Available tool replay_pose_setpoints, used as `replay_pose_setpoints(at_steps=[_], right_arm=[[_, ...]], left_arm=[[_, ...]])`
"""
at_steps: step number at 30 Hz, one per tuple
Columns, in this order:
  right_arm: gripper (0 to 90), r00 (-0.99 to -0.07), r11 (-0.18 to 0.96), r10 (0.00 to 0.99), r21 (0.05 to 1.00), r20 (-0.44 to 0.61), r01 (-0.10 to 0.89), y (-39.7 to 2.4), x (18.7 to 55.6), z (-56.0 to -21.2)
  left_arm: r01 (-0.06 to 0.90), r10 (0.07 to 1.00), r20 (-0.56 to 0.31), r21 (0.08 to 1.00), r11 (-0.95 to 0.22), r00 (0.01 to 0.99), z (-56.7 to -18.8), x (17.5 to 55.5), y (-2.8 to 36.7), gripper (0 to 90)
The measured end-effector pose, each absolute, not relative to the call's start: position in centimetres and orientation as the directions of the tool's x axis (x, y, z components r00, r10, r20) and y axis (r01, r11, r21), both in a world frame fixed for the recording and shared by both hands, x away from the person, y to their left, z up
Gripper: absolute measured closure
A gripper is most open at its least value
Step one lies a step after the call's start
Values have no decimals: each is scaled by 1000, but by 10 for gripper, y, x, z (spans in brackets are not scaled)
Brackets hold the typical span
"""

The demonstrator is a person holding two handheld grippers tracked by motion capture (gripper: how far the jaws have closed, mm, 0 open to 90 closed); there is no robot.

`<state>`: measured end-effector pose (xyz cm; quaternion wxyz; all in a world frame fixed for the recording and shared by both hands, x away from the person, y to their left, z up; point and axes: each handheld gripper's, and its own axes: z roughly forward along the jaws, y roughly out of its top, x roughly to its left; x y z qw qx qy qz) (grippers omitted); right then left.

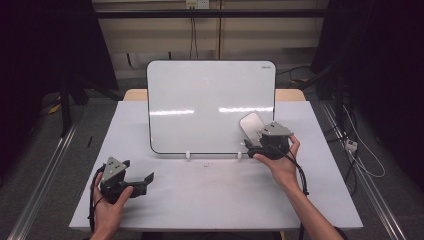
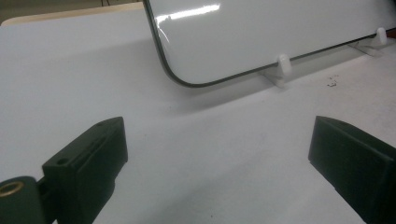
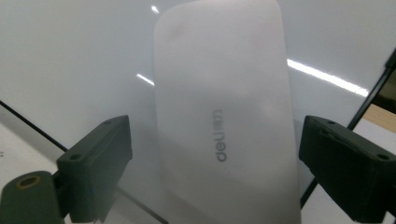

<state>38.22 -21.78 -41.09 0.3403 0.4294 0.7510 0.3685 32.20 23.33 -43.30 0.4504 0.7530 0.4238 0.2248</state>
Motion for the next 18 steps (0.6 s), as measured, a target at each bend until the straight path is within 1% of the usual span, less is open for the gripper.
replay_pose_setpoints(at_steps=[5, 18], right_arm=[[56, -413, 319, 900, 860, -142, 398, -220, 380, -408], [51, -426, 265, 902, 867, -69, 422, -229, 375, -404]], left_arm=[[436, 836, -46, 868, -237, 546, -433, 321, 234, 46], [436, 839, -52, 871, -228, 542, -434, 322, 237, 46]])
